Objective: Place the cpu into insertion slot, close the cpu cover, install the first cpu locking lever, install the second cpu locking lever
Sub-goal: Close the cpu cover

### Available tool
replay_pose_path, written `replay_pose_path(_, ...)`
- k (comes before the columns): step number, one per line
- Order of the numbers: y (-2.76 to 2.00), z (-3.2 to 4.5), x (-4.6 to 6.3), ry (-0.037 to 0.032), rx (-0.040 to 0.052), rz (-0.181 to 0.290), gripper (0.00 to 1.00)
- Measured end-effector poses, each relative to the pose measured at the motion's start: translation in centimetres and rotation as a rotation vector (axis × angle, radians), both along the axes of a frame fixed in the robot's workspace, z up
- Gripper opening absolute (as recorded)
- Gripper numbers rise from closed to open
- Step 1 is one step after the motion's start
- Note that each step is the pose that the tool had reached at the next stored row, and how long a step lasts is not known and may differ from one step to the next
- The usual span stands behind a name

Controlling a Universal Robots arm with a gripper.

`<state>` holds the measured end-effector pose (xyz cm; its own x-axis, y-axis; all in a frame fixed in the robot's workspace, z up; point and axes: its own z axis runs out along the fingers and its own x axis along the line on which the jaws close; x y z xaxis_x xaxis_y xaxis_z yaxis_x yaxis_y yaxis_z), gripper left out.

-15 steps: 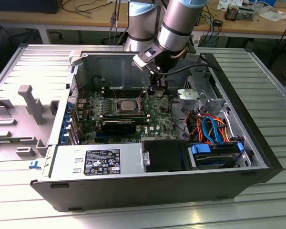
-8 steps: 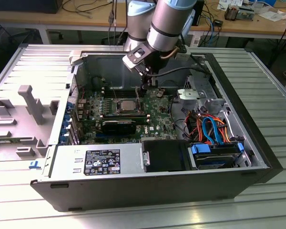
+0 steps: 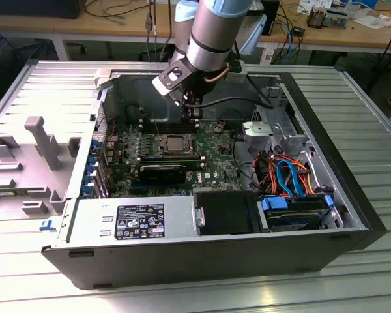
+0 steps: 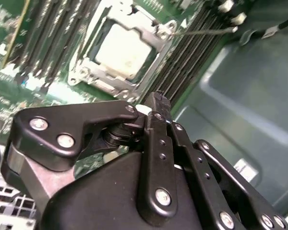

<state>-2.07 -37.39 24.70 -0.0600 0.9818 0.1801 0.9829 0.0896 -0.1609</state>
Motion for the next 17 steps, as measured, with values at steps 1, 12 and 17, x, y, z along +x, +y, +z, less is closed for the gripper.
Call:
replay_pose_path(1, -0.04, -0.10, -0.3, -0.0001, 0.0025, 0.000, 0.11)
replay_pose_path(12, -0.57, -1.63, -1.8, 0.0001, -0.0050, 0.008, 0.11)
replay_pose_path(17, -0.70, -2.41, -2.3, 0.0001, -0.0092, 0.008, 0.11)
